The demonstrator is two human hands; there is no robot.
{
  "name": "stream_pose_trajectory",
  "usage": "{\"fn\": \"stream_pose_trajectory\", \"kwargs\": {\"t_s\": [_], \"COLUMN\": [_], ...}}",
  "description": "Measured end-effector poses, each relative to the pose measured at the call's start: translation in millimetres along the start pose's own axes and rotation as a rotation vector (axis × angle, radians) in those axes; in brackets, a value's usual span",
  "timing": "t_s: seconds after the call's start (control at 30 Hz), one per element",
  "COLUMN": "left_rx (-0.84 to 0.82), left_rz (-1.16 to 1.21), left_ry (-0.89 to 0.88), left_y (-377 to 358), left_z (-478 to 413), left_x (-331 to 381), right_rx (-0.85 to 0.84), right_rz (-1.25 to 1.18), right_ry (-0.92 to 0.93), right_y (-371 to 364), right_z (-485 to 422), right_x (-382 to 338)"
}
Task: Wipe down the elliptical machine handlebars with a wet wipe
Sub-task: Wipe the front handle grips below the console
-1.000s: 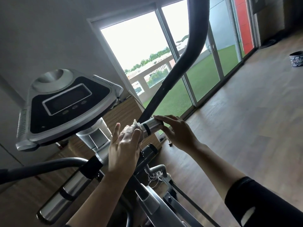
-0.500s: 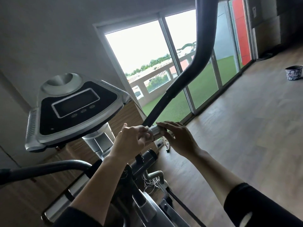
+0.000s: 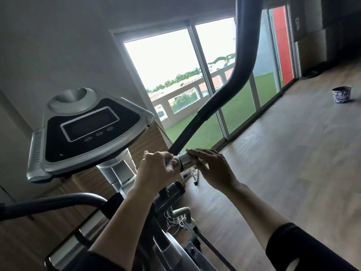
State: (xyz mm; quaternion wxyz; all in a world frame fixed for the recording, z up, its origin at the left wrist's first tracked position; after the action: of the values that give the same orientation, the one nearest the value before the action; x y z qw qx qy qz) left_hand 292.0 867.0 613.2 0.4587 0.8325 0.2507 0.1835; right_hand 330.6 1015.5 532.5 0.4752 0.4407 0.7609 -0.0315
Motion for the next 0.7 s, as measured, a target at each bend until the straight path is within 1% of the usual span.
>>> {"fn": "stream_pose_trajectory", "kwargs": {"t_s": [0.07,0.13,0.2,0.3,0.47,0.6,0.7], "left_rx": [0.055,0.091,0.097,0.085,0.17,0.224,0.256], "left_rz": [-0.022,-0.029,-0.055,-0.116,-0.094,0.019,0.218], "left_ry": [-0.018,-0.074,-0.107,-0.129,-0.139,-0.143,-0.04], "left_y": [0.2,2.6,4.8,6.7,15.3,16.9,12.0], "left_z": [8.6,18.0,22.8,27.8,49.6,79.9,114.9], "left_x": [6.2,13.1,15.2,17.0,17.3,22.0,22.6], "right_rx": [0.003,-0.001,0.0,0.004,-0.051,-0.124,-0.224], "right_rz": [0.037,0.095,0.156,0.196,0.259,0.296,0.328], "right_ry": [0.008,0.004,-0.002,-0.03,-0.08,-0.112,-0.141], "right_y": [1.8,3.9,5.3,7.3,14.4,19.5,15.4], "right_z": [1.7,3.7,5.8,10.9,32.3,59.8,92.2], "right_x": [-2.8,-3.9,-5.1,-10.3,-22.4,-32.2,-41.6]}}
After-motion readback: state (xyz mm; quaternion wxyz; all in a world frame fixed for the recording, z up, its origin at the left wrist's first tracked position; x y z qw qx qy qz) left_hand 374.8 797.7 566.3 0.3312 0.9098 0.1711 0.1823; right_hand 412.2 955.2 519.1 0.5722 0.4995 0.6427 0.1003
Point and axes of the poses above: each hand's wrist, its own z-axis away from the middle knuckle, its own y-axis out of the back of the hand, x = y × z, the point moved 7 cm from there along -z, towards the middle knuckle, and after that the axes turned 13 degrees about -y, right-handed, at the moved point
